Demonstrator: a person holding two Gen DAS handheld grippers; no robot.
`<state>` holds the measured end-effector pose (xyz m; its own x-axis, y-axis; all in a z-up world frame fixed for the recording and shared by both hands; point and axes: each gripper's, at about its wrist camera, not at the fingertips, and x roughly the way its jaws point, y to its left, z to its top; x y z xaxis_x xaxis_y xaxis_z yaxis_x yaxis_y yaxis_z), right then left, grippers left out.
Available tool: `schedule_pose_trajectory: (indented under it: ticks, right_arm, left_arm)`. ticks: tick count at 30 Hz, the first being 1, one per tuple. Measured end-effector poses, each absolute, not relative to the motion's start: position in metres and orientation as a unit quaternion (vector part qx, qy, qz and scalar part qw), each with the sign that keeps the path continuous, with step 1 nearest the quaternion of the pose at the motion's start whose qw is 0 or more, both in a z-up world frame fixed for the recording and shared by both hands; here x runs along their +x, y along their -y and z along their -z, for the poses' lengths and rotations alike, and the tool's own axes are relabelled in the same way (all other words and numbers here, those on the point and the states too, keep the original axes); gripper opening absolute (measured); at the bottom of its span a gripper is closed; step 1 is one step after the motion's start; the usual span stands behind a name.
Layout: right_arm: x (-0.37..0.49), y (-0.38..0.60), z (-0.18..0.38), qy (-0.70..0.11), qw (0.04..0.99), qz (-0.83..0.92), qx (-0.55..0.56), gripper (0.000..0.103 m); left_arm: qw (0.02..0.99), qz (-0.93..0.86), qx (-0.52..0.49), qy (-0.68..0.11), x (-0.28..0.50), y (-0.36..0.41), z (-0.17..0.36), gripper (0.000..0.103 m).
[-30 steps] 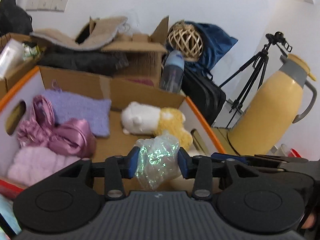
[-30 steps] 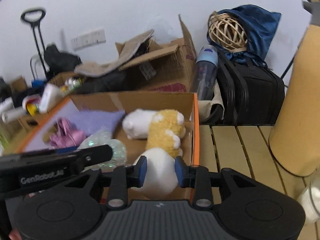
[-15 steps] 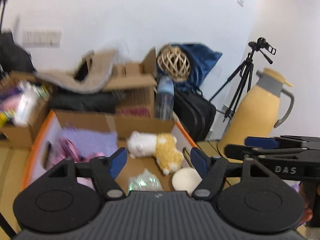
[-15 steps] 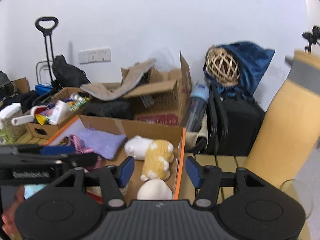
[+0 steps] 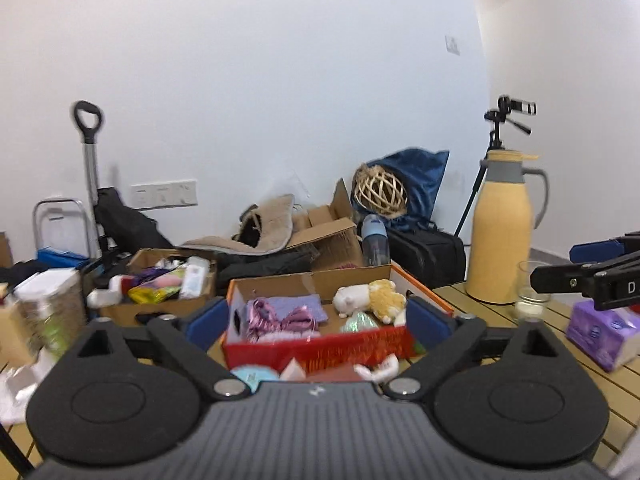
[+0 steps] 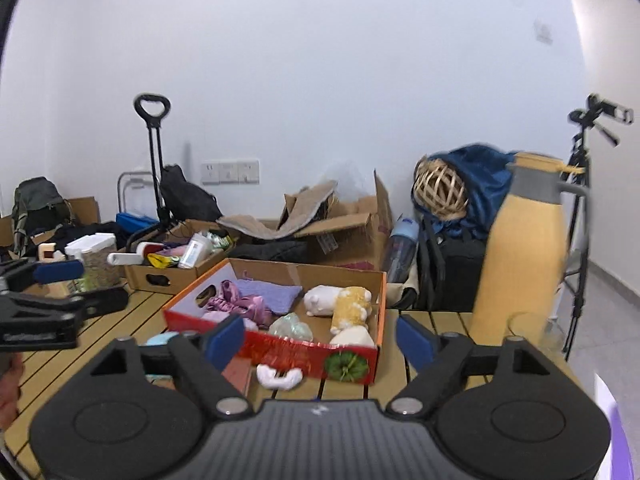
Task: Organize soft objects
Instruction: 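Pull both grippers back over the table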
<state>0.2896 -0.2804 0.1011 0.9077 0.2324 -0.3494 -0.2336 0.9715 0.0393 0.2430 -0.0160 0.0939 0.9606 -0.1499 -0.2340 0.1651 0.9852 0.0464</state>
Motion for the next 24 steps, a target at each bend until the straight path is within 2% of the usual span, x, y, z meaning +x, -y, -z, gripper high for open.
schedule_pose_trajectory:
  ticks: [3, 6, 11, 18, 24]
  right_arm:
    - [0.241, 0.278, -0.092, -0.160, 0.980, -0.116, -0.004, 0.089]
    - [0.198, 0.271, -0.081, -0.156, 0.981, -0.115, -0.010, 0.096]
    - [0.128, 0.252, -0.057, -0.145, 0.983, -0.106, -0.048, 0.097]
    - [0.108, 0.242, -0.043, -0.165, 0.979, -0.114, -0.040, 0.098]
    - [0.127, 0.246, -0.028, -0.189, 0.975, -0.116, -0.020, 0.097]
  left_arm:
    - [0.991, 0.077, 0.036, -0.105, 0.191, 0.011, -0.083, 0.102]
    - [0.992, 0.048, 0.049, -0.102, 0.149, 0.004, -0.070, 0.103]
    - [0.991, 0.037, 0.023, -0.126, 0.107, -0.007, -0.054, 0.103]
    - [0.991, 0.033, 0.014, -0.132, 0.106, -0.009, -0.050, 0.103]
    - [0.987, 0.029, 0.012, -0.155, 0.130, -0.011, -0.036, 0.103]
